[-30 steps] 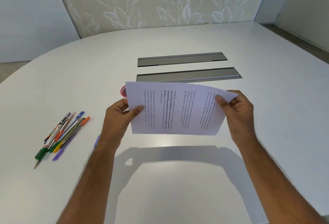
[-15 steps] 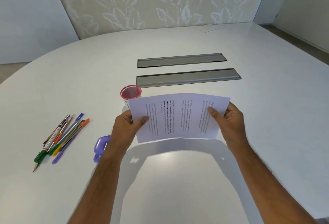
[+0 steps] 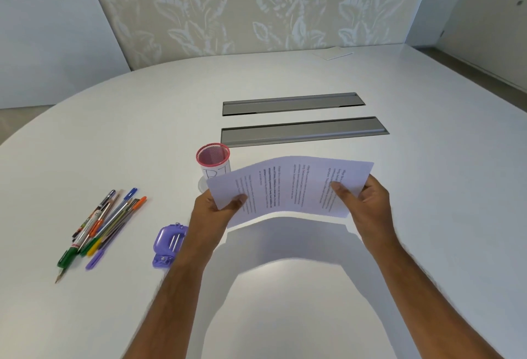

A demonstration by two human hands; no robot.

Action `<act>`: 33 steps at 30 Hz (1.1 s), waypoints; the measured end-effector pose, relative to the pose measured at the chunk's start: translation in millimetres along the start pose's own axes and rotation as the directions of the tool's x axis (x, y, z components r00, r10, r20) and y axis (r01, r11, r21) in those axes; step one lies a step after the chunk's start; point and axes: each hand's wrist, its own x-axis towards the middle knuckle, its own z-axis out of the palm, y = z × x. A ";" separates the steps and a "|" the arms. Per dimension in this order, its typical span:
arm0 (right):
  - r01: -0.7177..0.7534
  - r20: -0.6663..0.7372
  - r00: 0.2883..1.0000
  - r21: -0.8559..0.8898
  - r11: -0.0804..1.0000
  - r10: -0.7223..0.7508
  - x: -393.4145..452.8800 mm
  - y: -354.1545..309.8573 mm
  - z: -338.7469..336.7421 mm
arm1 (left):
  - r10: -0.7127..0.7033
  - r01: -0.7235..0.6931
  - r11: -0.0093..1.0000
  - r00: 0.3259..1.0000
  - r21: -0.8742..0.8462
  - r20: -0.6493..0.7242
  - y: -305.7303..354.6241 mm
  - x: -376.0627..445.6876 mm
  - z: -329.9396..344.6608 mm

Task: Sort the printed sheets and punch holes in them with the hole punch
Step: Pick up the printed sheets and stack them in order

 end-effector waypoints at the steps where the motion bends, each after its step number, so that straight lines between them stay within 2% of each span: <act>1: -0.015 0.008 1.000 -0.011 1.000 0.015 -0.4 3.1 0.4 | -0.015 0.015 1.000 1.000 -0.001 0.012 -0.9 -1.4 1.3; 4: -0.061 0.012 0.998 -0.023 0.998 0.062 -5.1 12.2 1.2 | -0.042 0.041 0.999 0.998 0.007 0.038 -3.3 -3.9 2.2; 13: -0.053 0.045 0.997 -0.056 0.997 0.056 -2.4 7.5 3.9 | -0.062 0.062 0.998 0.998 -0.002 0.016 5.1 -4.4 -0.2; 22: -0.018 0.031 0.999 0.041 0.999 0.017 13.7 1.4 -12.6 | -0.074 0.058 0.980 0.994 -0.191 -0.076 17.4 -4.5 -12.0; 25: -0.052 -0.005 0.999 0.146 0.988 0.053 15.1 -1.9 -5.9 | -0.074 0.055 0.967 0.995 -0.251 -0.069 19.2 -3.8 -11.1; 29: -0.124 0.043 0.992 0.482 0.867 0.118 13.8 -6.3 14.2 | -0.082 0.060 0.896 0.996 -0.439 -0.031 20.9 -2.7 -7.4; 33: -0.165 0.136 0.985 0.569 0.806 0.106 7.1 -6.5 36.5 | -0.095 0.075 0.837 0.995 -0.541 -0.010 15.0 -3.3 -4.8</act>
